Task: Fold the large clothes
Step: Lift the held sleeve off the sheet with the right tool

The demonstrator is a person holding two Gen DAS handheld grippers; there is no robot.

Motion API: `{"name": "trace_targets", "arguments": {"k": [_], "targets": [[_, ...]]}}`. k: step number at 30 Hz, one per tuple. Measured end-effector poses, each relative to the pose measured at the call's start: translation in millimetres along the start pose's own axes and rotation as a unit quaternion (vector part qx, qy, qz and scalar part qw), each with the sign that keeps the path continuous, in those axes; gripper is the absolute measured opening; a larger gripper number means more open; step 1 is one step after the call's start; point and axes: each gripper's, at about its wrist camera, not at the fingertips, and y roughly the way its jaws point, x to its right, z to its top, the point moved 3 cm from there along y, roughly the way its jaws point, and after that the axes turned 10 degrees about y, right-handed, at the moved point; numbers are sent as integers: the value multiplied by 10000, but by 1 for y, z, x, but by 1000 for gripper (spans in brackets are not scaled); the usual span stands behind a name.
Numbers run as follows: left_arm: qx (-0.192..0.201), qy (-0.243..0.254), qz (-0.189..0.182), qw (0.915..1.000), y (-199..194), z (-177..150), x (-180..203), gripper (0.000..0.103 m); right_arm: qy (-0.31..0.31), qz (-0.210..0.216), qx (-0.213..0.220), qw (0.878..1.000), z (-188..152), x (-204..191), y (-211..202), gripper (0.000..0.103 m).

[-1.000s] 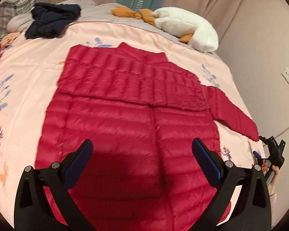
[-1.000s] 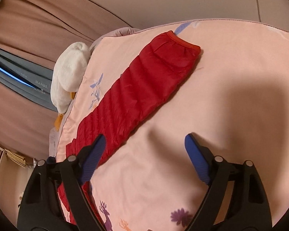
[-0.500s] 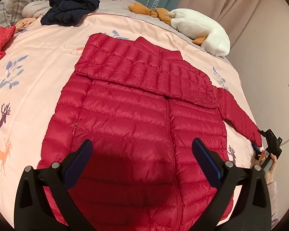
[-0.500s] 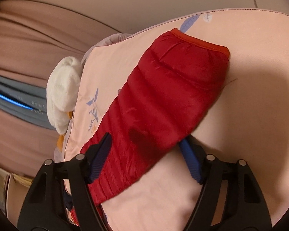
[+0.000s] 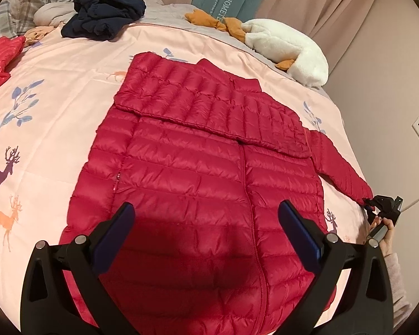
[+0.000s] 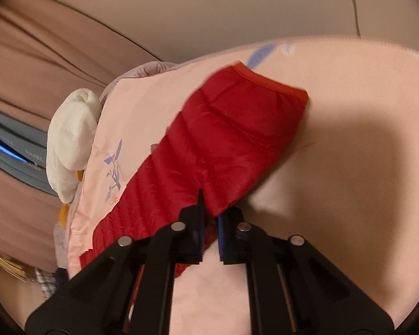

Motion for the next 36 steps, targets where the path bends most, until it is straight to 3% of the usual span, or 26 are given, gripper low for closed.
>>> {"name": "trace_targets", "arguments": {"k": [5, 13, 23, 36], "targets": [[-22, -101, -94, 9999, -3, -6, -7, 102, -577, 96, 281, 9979, -8, -30, -24, 5], [-6, -177, -269, 9995, -10, -12, -12, 102, -1551, 464, 639, 9847, -32, -96, -68, 5], [32, -324, -438, 9985, -21, -20, -28, 102, -3085, 867, 932, 9427, -107, -182, -109, 5], [173, -517, -566, 9969, -38, -24, -50, 102, -4134, 1245, 550, 9003, -212, -241, -118, 4]]}}
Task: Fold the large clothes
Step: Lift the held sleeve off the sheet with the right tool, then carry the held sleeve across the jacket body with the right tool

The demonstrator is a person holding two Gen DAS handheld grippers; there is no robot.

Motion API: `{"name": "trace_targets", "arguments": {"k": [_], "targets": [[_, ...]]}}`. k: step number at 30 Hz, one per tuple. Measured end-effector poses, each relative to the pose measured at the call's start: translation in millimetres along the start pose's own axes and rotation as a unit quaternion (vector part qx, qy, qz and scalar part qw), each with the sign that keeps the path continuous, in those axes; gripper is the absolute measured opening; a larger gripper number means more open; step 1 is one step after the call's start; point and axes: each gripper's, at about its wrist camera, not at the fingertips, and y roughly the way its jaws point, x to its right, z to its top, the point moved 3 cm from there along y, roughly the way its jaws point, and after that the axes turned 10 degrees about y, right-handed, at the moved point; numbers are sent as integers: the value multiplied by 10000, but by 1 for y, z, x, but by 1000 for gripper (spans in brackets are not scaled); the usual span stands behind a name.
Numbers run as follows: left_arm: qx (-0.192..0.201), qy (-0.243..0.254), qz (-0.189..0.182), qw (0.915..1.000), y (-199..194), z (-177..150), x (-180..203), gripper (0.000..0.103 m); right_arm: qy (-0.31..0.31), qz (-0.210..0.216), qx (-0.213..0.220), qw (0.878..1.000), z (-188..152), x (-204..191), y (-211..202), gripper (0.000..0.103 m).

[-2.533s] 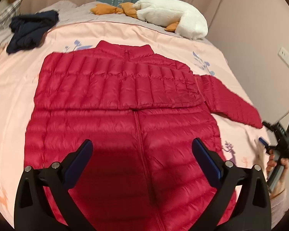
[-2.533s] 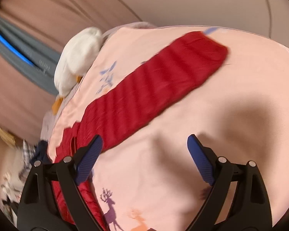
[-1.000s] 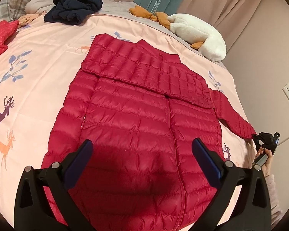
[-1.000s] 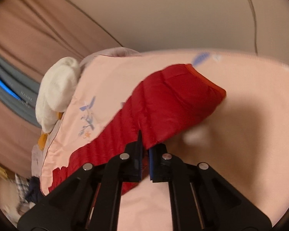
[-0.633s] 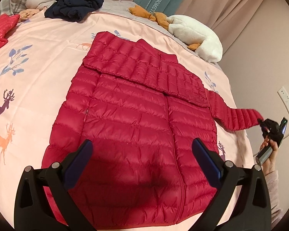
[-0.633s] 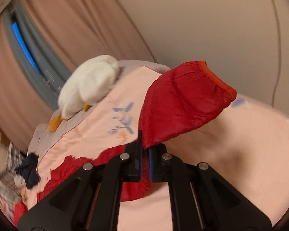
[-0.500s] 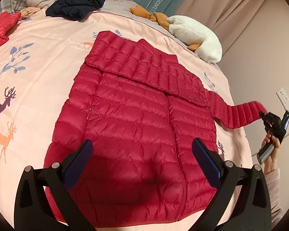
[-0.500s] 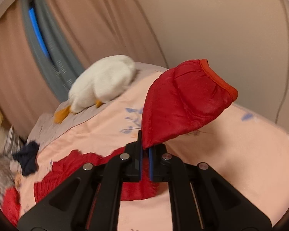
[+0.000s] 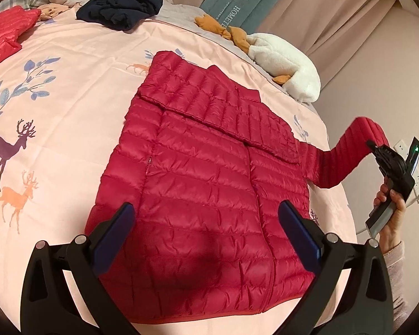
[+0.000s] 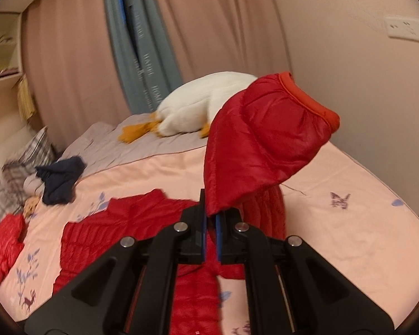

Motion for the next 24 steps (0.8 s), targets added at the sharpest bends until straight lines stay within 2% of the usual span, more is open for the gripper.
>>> {"name": "trace_targets", "arguments": {"k": [11, 24], "targets": [[-13, -99, -105, 9999, -2, -3, -9, 102, -665, 390, -315, 9965, -31, -65, 5, 4], [48, -80, -221, 9997, -1, 6, -10, 102, -1152, 626, -740, 9886, -73, -109, 27, 4]]}}
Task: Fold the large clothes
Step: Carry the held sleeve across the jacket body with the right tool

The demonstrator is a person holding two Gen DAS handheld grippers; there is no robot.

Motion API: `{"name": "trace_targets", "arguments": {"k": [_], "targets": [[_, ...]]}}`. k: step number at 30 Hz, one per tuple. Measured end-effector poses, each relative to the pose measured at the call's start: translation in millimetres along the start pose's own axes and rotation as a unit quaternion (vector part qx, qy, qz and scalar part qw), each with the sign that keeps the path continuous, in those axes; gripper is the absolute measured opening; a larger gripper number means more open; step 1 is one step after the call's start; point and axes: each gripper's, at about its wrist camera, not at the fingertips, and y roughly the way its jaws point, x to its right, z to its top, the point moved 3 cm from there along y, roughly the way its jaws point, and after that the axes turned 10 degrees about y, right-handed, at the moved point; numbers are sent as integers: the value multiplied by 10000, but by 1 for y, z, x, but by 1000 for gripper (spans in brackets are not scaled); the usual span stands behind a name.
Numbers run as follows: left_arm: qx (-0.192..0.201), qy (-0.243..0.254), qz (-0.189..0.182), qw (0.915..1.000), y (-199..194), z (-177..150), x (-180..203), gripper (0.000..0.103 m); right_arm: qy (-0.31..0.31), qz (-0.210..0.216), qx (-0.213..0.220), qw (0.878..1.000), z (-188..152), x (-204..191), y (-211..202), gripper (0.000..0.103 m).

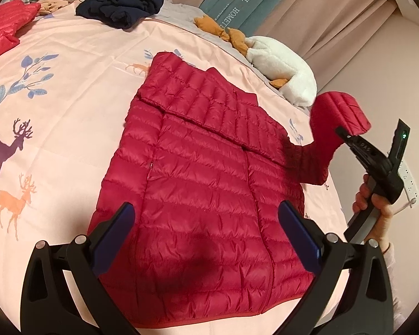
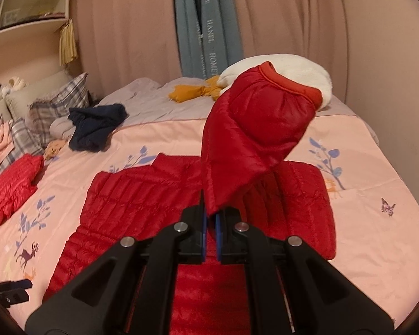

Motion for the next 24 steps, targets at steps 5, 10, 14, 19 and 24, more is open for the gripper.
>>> {"name": "trace_targets", "arguments": {"k": [5, 10, 14, 19, 24], "targets": [[-19, -7, -51, 10000, 4, 2, -1, 102, -179, 98, -176, 9996, -13, -18, 12, 4], [-37, 1, -55, 10000, 5, 3, -3, 102, -305, 177, -324, 9989, -24, -30, 22, 4], [-23, -50, -50, 10000, 6, 6, -7, 102, -400, 246, -446, 9979, -32, -39, 31, 4], [-53, -81, -59, 9999, 9, 6, -11, 102, -541, 320, -603, 9962, -44, -50, 41, 4], [-98, -146, -61, 9998, 14, 6, -16, 102, -793, 382, -806, 9929, -59, -65, 55, 4]]}}
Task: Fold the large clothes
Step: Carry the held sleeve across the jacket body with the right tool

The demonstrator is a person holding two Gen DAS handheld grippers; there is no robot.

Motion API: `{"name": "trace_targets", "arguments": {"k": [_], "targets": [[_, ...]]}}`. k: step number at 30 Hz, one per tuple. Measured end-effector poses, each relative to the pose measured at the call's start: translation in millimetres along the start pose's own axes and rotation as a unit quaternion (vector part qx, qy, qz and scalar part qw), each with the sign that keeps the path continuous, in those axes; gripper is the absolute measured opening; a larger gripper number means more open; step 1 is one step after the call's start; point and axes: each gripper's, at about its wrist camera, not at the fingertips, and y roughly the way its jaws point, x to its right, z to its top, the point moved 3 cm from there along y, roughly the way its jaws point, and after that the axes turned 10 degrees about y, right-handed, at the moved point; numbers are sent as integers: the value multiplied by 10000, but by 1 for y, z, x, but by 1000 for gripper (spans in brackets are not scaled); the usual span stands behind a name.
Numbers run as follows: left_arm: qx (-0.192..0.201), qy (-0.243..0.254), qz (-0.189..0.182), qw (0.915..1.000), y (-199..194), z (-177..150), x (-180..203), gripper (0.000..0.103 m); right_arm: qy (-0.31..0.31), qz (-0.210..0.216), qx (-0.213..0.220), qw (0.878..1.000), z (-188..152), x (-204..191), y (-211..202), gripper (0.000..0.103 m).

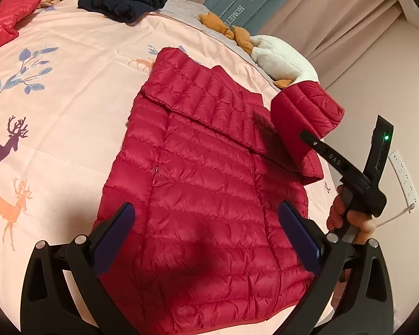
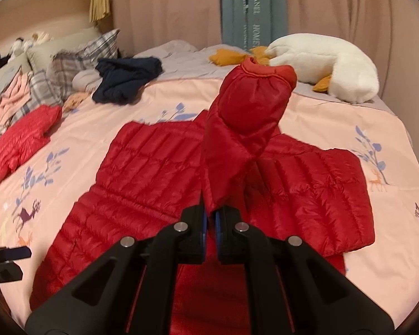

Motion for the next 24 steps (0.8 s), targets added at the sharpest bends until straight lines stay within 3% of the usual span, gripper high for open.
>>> {"name": "trace_targets", "arguments": {"k": [24], "targets": [[-95, -49, -60, 9999, 13, 5, -1, 102, -485, 312, -458, 9973, -32, -33, 35, 4]]}}
